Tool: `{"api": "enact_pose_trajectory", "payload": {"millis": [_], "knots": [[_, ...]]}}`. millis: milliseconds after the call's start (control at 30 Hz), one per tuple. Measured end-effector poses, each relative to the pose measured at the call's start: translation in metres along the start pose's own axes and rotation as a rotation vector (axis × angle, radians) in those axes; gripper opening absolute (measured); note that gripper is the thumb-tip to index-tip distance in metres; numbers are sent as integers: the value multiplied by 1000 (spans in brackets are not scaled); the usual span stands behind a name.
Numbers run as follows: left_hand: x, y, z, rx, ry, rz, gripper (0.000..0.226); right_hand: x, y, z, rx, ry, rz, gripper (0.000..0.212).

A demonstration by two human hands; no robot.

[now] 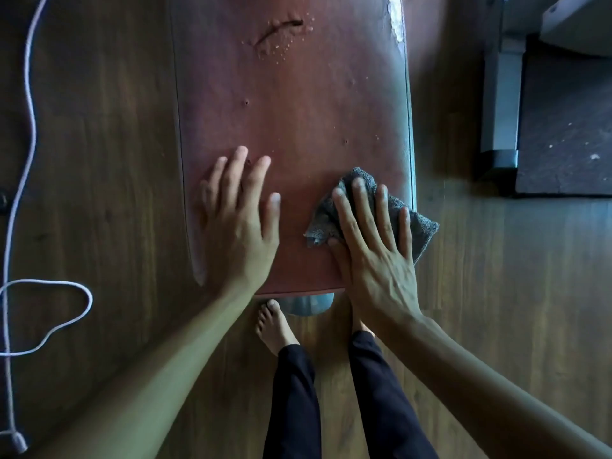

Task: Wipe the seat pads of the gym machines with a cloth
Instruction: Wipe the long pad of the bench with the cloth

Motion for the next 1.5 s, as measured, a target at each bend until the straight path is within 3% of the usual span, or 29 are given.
{"api": "enact_pose_trajectory", "payload": {"millis": [267, 467, 600, 667, 833, 867, 967, 1033, 1200, 1233, 1400, 1433, 1500], "knots": [[-7, -10, 18, -20, -5, -71, 47, -9, -49, 8, 20, -44, 78, 73], [-6, -11, 18, -11, -33, -69, 48, -21, -99, 6, 170, -10, -89, 62], [-5, -10, 17, -10, -54, -66, 48, -10, -50, 21, -135, 64, -38, 56], [-6, -10, 18, -8, -53, -68, 48, -9, -46, 9, -188, 121, -28, 55], [-7, -10, 17, -4, -60, -70, 48, -25, -111, -6, 191, 6, -92, 57], [-6, -10, 18, -2, -51, -71, 48, -23, -104, 1, 169, 8, -93, 57], [-3, -10, 21, -3, 2, -66, 48, -10, -56, 21, -168, 98, -20, 56], [-1, -10, 23, -19, 29, -61, 48, -8, -54, 9, -248, 147, -5, 55], [-1, -10, 21, -7, 0, -62, 49, -26, -116, 8, 111, 39, -95, 57], [-1, -11, 22, -7, 5, -62, 49, -24, -107, 18, 72, 34, -99, 57], [-1, -10, 23, -20, 14, -58, 48, -5, -44, 40, -477, 171, -5, 55], [-1, -9, 23, -21, 11, -60, 48, -6, -52, 36, -506, 181, -15, 54], [-1, -11, 22, -13, 6, -64, 48, -16, -82, 26, -368, 146, -62, 53]]}}
Point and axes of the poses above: each hand's wrist, its own y-axis away from the middle knuckle, its own x-axis out of the palm, z = x × y, the point moved 10 cm from there along -y, towards the middle knuckle, and after that the axes turned 9 degrees about y, right-handed, at the moved point
